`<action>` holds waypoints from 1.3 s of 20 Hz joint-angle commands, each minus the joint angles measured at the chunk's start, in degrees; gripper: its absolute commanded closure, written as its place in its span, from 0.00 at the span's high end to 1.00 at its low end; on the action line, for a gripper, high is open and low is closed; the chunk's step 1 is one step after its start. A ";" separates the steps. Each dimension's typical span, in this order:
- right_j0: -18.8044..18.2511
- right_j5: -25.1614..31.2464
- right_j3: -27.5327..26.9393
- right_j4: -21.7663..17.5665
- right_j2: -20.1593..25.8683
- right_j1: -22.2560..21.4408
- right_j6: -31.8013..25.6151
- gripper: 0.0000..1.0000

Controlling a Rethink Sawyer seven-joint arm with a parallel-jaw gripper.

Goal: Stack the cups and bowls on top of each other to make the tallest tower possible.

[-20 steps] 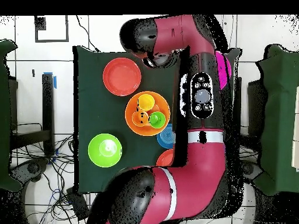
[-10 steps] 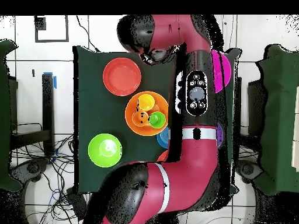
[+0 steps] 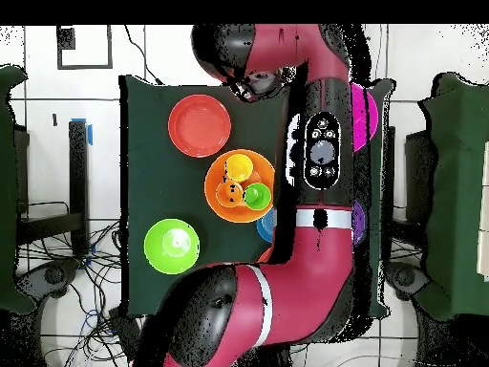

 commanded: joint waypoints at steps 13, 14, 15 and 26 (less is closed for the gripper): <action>2.70 -17.94 12.56 -3.77 -4.91 -3.14 -13.13 1.00; 2.72 -18.45 13.07 -3.67 -5.28 -3.27 -12.68 1.00; 2.70 -19.01 13.45 -3.54 -5.45 -3.35 -12.57 1.00; 2.65 -19.41 11.78 -3.95 -7.39 -0.70 -11.66 1.00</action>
